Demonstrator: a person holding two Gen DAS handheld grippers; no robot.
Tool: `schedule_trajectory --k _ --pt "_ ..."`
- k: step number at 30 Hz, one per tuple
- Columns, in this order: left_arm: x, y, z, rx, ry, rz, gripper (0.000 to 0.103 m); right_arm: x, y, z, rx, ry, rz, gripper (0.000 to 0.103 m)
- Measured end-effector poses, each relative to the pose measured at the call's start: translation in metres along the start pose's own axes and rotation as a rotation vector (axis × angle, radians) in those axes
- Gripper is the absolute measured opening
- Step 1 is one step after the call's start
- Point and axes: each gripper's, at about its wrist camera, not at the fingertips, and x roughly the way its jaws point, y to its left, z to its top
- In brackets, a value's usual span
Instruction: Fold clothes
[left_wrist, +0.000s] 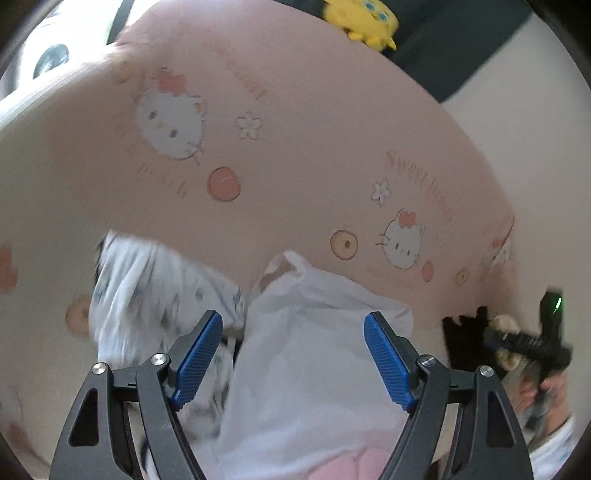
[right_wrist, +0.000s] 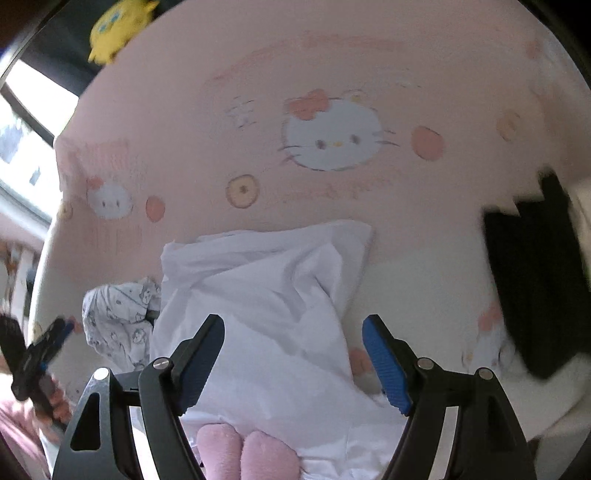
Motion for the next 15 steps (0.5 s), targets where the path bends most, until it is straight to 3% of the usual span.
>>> schedule_trajectory --k 3,8,13,15 --pt "0.028 -0.007 0.018 0.096 0.041 0.007 0.078 0.012 0.029 0.043 -0.112 0.057 -0.004 0.077" --pt "0.073 -0.012 0.023 0.204 0.106 0.027 0.078 0.046 0.079 0.111 -0.244 0.079 -0.018 0.077" --pt "0.120 -0.015 0.026 0.257 0.241 0.052 0.078 0.099 0.121 0.155 -0.233 0.185 0.089 0.077" --pt "0.132 -0.016 0.024 0.279 0.286 0.060 0.078 0.128 0.143 0.164 -0.275 0.276 0.124 0.077"
